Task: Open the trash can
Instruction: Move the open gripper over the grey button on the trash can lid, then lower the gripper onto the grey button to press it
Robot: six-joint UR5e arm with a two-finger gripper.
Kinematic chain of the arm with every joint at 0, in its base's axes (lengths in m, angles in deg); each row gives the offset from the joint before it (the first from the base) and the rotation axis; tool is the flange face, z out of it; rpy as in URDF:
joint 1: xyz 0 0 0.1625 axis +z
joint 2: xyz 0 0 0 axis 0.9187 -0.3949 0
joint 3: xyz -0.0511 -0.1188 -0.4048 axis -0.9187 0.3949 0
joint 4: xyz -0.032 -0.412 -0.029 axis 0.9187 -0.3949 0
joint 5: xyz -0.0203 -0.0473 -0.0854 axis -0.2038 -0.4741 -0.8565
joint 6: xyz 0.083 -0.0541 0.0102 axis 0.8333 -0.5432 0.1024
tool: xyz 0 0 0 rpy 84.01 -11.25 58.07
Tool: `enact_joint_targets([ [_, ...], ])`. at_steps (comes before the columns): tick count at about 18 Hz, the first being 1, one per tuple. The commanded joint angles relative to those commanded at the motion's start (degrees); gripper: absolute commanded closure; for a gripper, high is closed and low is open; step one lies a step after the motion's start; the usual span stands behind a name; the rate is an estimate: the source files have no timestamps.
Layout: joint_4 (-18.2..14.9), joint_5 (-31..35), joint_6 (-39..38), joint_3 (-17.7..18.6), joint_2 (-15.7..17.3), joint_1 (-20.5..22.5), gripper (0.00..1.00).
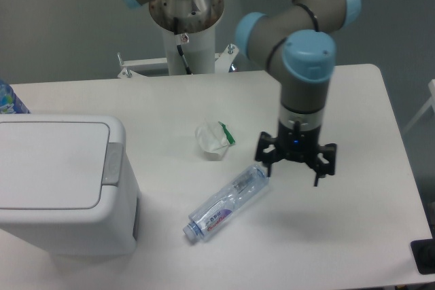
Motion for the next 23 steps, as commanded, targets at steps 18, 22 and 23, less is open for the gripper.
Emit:
enact_joint_targets([
  [18,0.1,-15.8,-23.1,-2.7,7.6,-9.7,0.00],
  [22,0.6,-15.8,-22.8,-0.8,7.5,-10.3,0.00],
  [23,0.9,-15.7,-22.7,-0.5,7.5,-10.3,0.00],
])
